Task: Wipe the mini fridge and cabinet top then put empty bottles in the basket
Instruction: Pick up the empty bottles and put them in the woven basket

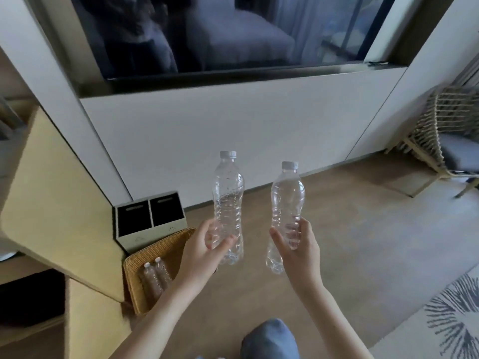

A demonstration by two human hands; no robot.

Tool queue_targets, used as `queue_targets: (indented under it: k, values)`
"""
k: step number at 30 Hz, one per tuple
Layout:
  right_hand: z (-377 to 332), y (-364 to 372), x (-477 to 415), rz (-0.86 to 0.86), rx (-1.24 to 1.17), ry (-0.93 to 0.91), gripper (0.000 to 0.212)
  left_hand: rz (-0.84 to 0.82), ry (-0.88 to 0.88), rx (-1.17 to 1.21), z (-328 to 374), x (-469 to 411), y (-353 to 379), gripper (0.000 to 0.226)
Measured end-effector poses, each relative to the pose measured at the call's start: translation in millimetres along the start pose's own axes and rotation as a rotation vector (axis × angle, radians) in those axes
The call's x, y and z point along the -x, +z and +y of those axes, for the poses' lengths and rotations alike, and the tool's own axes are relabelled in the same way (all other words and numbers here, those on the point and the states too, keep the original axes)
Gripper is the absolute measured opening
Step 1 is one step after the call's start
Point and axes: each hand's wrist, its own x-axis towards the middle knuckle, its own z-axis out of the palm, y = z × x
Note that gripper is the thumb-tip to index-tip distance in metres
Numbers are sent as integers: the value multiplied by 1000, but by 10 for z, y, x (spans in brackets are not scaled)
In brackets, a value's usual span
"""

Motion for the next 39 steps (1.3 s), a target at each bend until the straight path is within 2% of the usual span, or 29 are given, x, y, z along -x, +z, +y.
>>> queue_targets:
  k: [4,9,15,20,23,27,31,34,37,39]
  values:
    - [117,267,-714,-159,6,-42,35,132,-72,3,-131,-349,151,76]
    - [165,641,-1619,-422,20,-131,48,337,-183,65,-115,-809,382,74]
    - [26,1201,-2299,-712,14,-189,36,595,-349,128,-111,-1097,482,73]
    - [-115,1767,-2404,-916,9,-190,44,760,-448,105,-298,-1157,296,39]
    - [-134,2136,-2373,-962,29,-193,40,822,-487,108,-508,-1220,67,38]
    - [-62,2666,-2213,-992,61,-145,36,823,-535,120,-881,-1329,-350,71]
    - [141,3279,-2012,-943,113,-82,39,726,-571,115,-1422,-1492,-842,83]
    - [420,3777,-1866,-905,139,-12,33,622,-606,109,-1933,-1701,-1133,81]
    - [809,4262,-1738,-890,172,49,36,524,-613,68,-2511,-1949,-1263,63]
    - [1117,4535,-1683,-894,205,66,37,480,-645,72,-2919,-2112,-1256,60]
